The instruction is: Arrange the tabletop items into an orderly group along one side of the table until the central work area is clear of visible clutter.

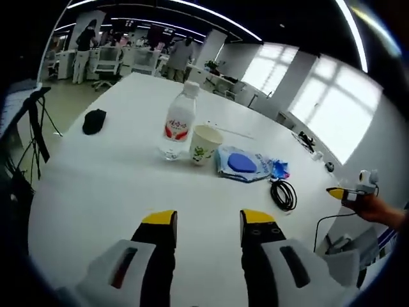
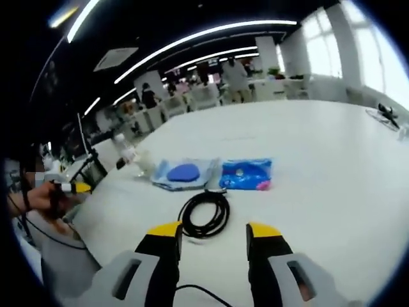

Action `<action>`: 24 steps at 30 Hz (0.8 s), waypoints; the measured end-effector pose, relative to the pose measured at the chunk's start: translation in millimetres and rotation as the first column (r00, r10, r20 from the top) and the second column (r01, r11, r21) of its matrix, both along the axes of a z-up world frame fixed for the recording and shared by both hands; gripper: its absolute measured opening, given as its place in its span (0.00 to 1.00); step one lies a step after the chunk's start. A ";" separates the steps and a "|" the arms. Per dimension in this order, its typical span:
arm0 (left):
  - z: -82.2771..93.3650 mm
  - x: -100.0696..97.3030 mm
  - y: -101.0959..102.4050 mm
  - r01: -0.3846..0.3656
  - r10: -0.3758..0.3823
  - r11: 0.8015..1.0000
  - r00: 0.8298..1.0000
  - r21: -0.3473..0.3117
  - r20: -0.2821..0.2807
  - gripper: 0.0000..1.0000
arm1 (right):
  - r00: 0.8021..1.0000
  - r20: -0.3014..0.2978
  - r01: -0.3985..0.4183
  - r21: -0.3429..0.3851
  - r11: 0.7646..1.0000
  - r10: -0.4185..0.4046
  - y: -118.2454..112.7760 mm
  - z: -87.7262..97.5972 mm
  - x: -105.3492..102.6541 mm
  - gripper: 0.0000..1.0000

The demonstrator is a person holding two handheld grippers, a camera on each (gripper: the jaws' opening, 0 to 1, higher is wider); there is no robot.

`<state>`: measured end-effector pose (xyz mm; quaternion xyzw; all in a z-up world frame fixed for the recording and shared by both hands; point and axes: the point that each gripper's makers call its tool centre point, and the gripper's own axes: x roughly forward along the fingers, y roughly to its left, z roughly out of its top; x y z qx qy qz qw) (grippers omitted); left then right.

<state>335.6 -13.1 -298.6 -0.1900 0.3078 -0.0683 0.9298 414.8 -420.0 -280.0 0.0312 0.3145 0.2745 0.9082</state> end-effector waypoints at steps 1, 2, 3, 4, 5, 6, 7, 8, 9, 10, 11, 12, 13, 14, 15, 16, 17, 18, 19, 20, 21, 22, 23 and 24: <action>4.0 -1.4 2.2 0.003 -0.003 1.000 1.000 0.006 0.002 0.39 | 1.000 0.003 -0.008 -0.007 1.000 0.008 2.0 2.5 -4.1 0.40; 6.8 -2.3 4.0 0.004 -0.004 1.000 1.000 0.008 0.007 0.40 | 1.000 0.004 -0.010 -0.006 1.000 0.010 4.3 4.7 -6.5 0.41; 5.8 -3.2 10.8 0.004 -0.004 1.000 1.000 0.007 0.017 0.41 | 1.000 0.005 -0.011 -0.002 1.000 0.011 6.6 7.3 -9.7 0.42; 7.5 -3.6 12.9 0.003 -0.003 1.000 1.000 0.007 0.023 0.42 | 1.000 0.005 -0.013 -0.001 1.000 0.013 4.6 3.2 -8.3 0.43; 14.8 -2.6 12.8 0.003 -0.003 1.000 1.000 0.007 0.027 0.42 | 1.000 0.005 -0.015 -0.002 1.000 0.015 5.5 2.4 -10.1 0.44; 16.8 -3.0 13.8 0.002 -0.002 1.000 1.000 0.010 0.028 0.43 | 1.000 0.004 -0.016 -0.003 1.000 0.016 6.9 2.7 -12.1 0.44; 18.9 -4.2 14.4 0.008 -0.008 1.000 1.000 0.016 0.030 0.44 | 1.000 0.004 -0.019 -0.002 1.000 0.019 9.0 3.2 -14.7 0.45; 20.0 -5.5 14.9 0.011 -0.011 1.000 0.999 0.018 0.031 0.44 | 1.000 0.006 -0.024 -0.004 1.000 0.024 10.0 3.5 -15.8 0.46; 20.5 -6.8 15.7 0.017 -0.018 1.000 0.999 0.024 0.030 0.46 | 1.000 0.009 -0.027 -0.007 1.000 0.027 11.5 3.8 -17.3 0.49; 20.8 -7.7 15.7 0.023 -0.023 0.999 0.999 0.031 0.030 0.47 | 0.999 0.012 -0.030 -0.011 0.999 0.030 15.2 3.4 -21.5 0.51; 22.7 -10.8 15.1 0.029 -0.030 0.999 0.999 0.041 0.031 0.48 | 0.999 0.012 -0.034 -0.011 0.999 0.034 17.4 3.6 -23.4 0.53; 24.5 -14.5 14.6 0.040 -0.041 0.998 0.999 0.053 0.032 0.49 | 0.999 0.016 -0.043 -0.009 0.999 0.043 20.7 3.9 -23.9 0.53; 22.4 -14.6 17.3 0.046 -0.048 0.997 0.998 0.062 0.029 0.49 | 0.999 0.019 -0.050 -0.010 0.999 0.051 23.0 3.7 -24.9 0.53; 21.9 -16.2 18.1 0.050 -0.052 0.996 0.998 0.070 0.026 0.50 | 0.998 0.019 -0.059 -0.010 0.998 0.060 25.6 2.2 -26.0 0.54; 22.2 -21.3 18.2 0.052 -0.054 0.996 0.998 0.078 0.024 0.51 | 0.998 0.017 -0.062 -0.006 0.998 0.062 28.4 1.6 -27.5 0.55; 22.2 -23.1 18.8 0.050 -0.052 0.996 0.998 0.079 0.024 0.52 | 0.998 0.017 -0.064 0.001 0.998 0.064 31.2 1.3 -29.0 0.56; 23.6 -25.8 18.6 0.045 -0.048 0.996 0.999 0.074 0.027 0.53 | 0.998 0.016 -0.063 0.010 0.998 0.063 34.1 1.0 -30.8 0.57; 24.0 -27.2 18.8 0.038 -0.041 0.997 0.999 0.071 0.029 0.54 | 0.998 0.015 -0.065 0.011 0.998 0.065 35.9 0.7 -32.7 0.57; 24.3 -29.9 19.0 0.036 -0.038 0.997 0.999 0.073 0.030 0.55 | 0.997 0.013 -0.071 0.010 0.997 0.070 37.6 0.0 -34.5 0.58; 24.4 -31.1 18.8 0.030 -0.033 0.997 0.999 0.070 0.033 0.55 | 0.997 0.009 -0.077 0.007 0.997 0.077 40.0 0.2 -37.1 0.58; 23.7 -31.6 19.9 0.024 -0.026 0.997 0.999 0.067 0.035 0.56 | 0.996 -0.002 -0.092 -0.001 0.996 0.092 42.4 -2.1 -40.6 0.60; 23.1 -32.8 18.8 0.019 -0.021 0.998 0.999 0.061 0.035 0.57 | 0.995 -0.005 -0.098 -0.005 0.995 0.098 43.8 -3.4 -42.1 0.60; 23.1 -33.2 18.3 0.018 -0.020 0.998 0.999 0.058 0.035 0.57 | 0.994 -0.011 -0.105 -0.005 0.994 0.105 45.3 -5.5 -43.1 0.61; 23.5 -33.8 16.8 0.011 -0.013 0.999 0.999 0.048 0.040 0.57 | 0.994 -0.017 -0.104 -0.003 0.995 0.104 44.5 -9.3 -42.5 0.61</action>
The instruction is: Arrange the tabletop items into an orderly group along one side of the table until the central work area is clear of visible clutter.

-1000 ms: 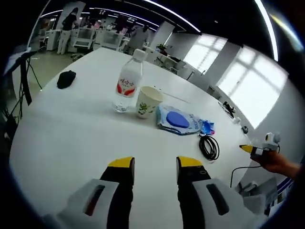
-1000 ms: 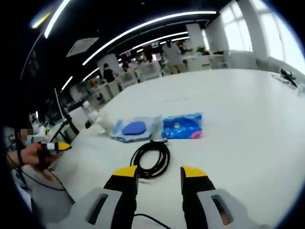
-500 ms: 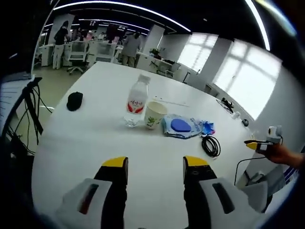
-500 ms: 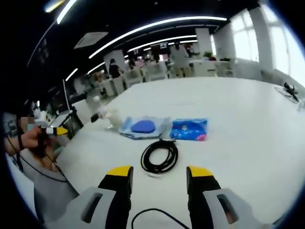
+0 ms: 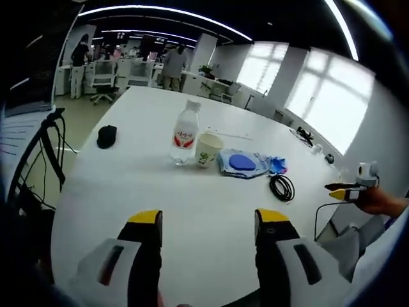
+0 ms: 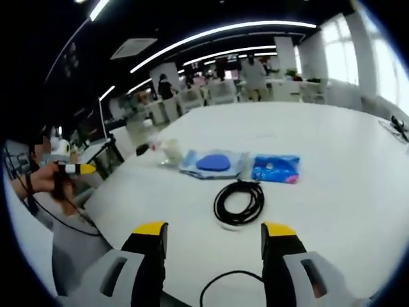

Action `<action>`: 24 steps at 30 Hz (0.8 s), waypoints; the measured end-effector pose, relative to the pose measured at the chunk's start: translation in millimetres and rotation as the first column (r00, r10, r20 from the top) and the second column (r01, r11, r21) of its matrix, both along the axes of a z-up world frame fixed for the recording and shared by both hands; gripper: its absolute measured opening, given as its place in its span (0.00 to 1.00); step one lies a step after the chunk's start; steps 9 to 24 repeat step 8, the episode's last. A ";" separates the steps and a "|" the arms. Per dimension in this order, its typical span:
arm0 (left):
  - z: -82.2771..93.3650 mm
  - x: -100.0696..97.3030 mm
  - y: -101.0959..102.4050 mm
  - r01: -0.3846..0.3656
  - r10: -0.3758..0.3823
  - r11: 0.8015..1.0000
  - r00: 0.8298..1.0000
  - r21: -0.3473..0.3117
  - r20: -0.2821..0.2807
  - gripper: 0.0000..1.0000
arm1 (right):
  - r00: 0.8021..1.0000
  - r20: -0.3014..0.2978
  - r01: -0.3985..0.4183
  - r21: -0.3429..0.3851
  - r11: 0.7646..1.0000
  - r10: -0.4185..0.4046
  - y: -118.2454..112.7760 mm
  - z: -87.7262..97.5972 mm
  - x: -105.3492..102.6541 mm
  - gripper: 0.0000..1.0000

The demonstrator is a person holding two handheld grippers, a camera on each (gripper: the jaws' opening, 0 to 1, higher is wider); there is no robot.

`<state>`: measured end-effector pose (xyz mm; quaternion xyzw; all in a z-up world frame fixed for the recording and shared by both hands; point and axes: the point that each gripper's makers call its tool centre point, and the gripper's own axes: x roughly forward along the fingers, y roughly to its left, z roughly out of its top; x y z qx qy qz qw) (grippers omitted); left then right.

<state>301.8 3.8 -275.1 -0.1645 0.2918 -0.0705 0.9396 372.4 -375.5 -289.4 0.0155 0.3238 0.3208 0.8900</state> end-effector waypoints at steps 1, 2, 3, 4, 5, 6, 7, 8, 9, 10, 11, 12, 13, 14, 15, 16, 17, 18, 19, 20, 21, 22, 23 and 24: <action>1.0 -2.2 -1.7 -0.003 0.003 1.000 1.000 -0.004 0.002 0.57 | 1.000 -0.005 0.000 0.003 1.000 0.000 0.8 -0.4 0.6 0.61; 1.7 -3.3 -2.7 -0.005 0.005 1.000 1.000 -0.007 0.004 0.57 | 1.000 -0.005 0.000 0.004 1.000 0.000 1.4 1.6 0.4 0.61; 3.4 -4.0 -3.0 -0.009 0.010 1.000 1.000 -0.009 0.008 0.58 | 1.000 -0.007 0.000 0.010 1.000 0.000 3.6 3.7 1.6 0.62; 4.4 -4.2 -2.9 -0.017 0.017 1.000 1.000 -0.012 0.012 0.58 | 1.000 -0.008 -0.001 0.013 1.000 0.002 5.5 4.8 1.8 0.62; 4.8 -4.0 -2.7 -0.021 0.021 1.000 1.000 -0.016 0.014 0.57 | 1.000 -0.008 -0.007 0.011 1.000 0.007 7.3 5.1 2.7 0.62; 5.2 -3.9 -2.7 -0.029 0.029 0.999 0.999 -0.023 0.016 0.57 | 1.000 -0.007 -0.011 0.007 1.000 0.011 8.3 4.7 3.5 0.62; 5.1 -4.0 -2.0 -0.034 0.035 0.999 0.999 -0.026 0.016 0.57 | 1.000 -0.007 -0.017 0.004 1.000 0.017 9.3 3.5 4.8 0.62; 5.7 -4.5 -1.8 -0.041 0.041 0.999 0.999 -0.028 0.019 0.57 | 1.000 -0.008 -0.019 0.005 1.000 0.019 9.8 2.5 5.9 0.62; 5.7 -4.5 -1.8 -0.041 0.041 0.999 0.999 -0.028 0.019 0.57 | 1.000 -0.008 -0.019 0.005 1.000 0.019 9.8 2.5 5.9 0.62; 5.7 -4.5 -1.8 -0.041 0.041 0.999 0.999 -0.028 0.019 0.57 | 1.000 -0.008 -0.019 0.005 1.000 0.019 9.8 2.5 5.9 0.62; 5.7 -4.5 -1.8 -0.041 0.041 0.999 0.999 -0.028 0.019 0.57 | 1.000 -0.008 -0.019 0.005 1.000 0.019 9.8 2.5 5.9 0.62; 5.7 -4.5 -1.8 -0.041 0.041 0.999 0.999 -0.028 0.019 0.57 | 1.000 -0.008 -0.019 0.005 1.000 0.019 9.8 2.5 5.9 0.62; 5.7 -4.5 -1.8 -0.041 0.041 0.999 0.999 -0.028 0.019 0.57 | 1.000 -0.008 -0.019 0.005 1.000 0.019 9.8 2.5 5.9 0.62; 5.7 -4.5 -1.8 -0.041 0.041 0.999 0.999 -0.028 0.019 0.57 | 1.000 -0.008 -0.019 0.005 1.000 0.019 9.8 2.5 5.9 0.62; 5.7 -4.5 -1.8 -0.041 0.041 0.999 0.999 -0.028 0.019 0.57 | 1.000 -0.008 -0.019 0.005 1.000 0.019 9.8 2.5 5.9 0.62; 5.7 -4.5 -1.8 -0.041 0.041 0.999 0.999 -0.028 0.019 0.57 | 1.000 -0.008 -0.019 0.005 1.000 0.019 9.8 2.5 5.9 0.62; 5.7 -4.5 -1.8 -0.041 0.041 0.999 0.999 -0.028 0.019 0.57 | 1.000 -0.008 -0.019 0.005 1.000 0.019 9.8 2.5 5.9 0.62; 5.7 -4.5 -1.8 -0.041 0.041 0.999 0.999 -0.028 0.019 0.57 | 1.000 -0.008 -0.019 0.005 1.000 0.019 9.8 2.5 5.9 0.62; 5.7 -4.5 -1.8 -0.041 0.041 0.999 0.999 -0.028 0.019 0.57 | 1.000 -0.008 -0.019 0.005 1.000 0.019 9.8 2.5 5.9 0.62; 5.7 -4.5 -1.8 -0.041 0.041 0.999 0.999 -0.028 0.019 0.57 | 1.000 -0.008 -0.019 0.005 1.000 0.019 9.8 2.5 5.9 0.62; 5.7 -4.5 -1.8 -0.041 0.041 0.999 0.999 -0.028 0.019 0.57 | 1.000 -0.008 -0.019 0.005 1.000 0.019 9.8 2.5 5.9 0.62; 5.7 -4.5 -1.8 -0.041 0.041 0.999 0.999 -0.028 0.019 0.57 | 1.000 -0.008 -0.019 0.005 1.000 0.019 9.8 2.5 5.9 0.62; 5.7 -4.5 -1.8 -0.041 0.041 0.999 0.999 -0.028 0.019 0.57 | 1.000 -0.008 -0.019 0.005 1.000 0.019 9.8 2.5 5.9 0.62; 5.7 -4.5 -1.8 -0.041 0.041 0.999 0.999 -0.028 0.019 0.57 | 1.000 -0.008 -0.019 0.005 1.000 0.019 9.8 2.5 5.9 0.62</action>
